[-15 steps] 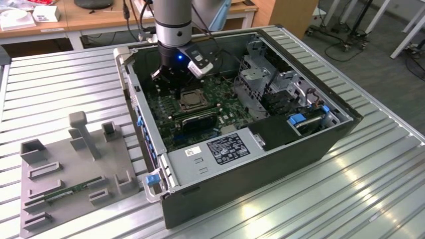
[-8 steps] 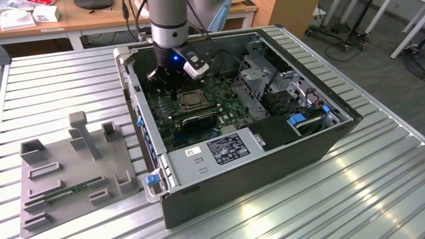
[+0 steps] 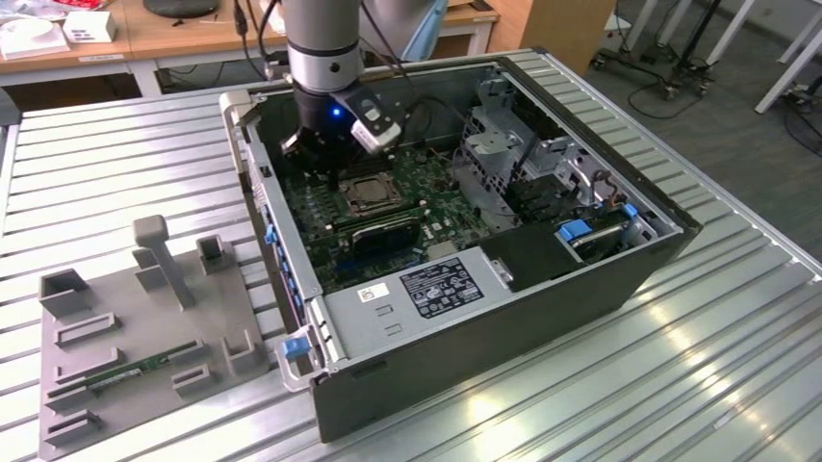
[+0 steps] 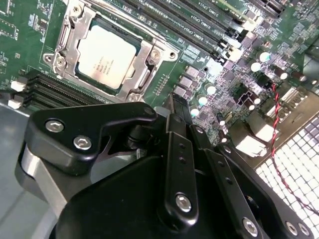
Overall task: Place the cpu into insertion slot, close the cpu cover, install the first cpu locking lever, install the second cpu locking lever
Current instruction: 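Install the first cpu locking lever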
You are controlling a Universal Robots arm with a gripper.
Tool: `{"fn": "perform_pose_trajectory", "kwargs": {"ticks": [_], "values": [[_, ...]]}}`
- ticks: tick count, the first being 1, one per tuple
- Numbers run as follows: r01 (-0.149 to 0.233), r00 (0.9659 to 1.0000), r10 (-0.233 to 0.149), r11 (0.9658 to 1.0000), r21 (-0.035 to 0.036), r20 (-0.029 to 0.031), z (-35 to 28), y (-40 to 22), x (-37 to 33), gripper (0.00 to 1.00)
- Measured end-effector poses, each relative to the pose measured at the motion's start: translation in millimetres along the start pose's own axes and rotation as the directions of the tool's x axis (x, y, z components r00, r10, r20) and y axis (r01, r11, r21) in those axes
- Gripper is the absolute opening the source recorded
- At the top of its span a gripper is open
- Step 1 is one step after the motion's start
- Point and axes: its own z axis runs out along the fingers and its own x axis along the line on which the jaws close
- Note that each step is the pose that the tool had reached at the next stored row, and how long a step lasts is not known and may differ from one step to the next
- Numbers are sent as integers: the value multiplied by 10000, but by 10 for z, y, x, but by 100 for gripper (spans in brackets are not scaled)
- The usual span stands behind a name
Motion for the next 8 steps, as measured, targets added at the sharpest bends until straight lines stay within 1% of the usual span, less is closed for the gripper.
{"fn": "perform_pose_trajectory", "kwargs": {"ticks": [3,8], "values": [[1,10000,-1,10000,-5,9,-40,2,-2,11],[1,10000,-1,10000,-26,42,-126,6,-4,11]]}}
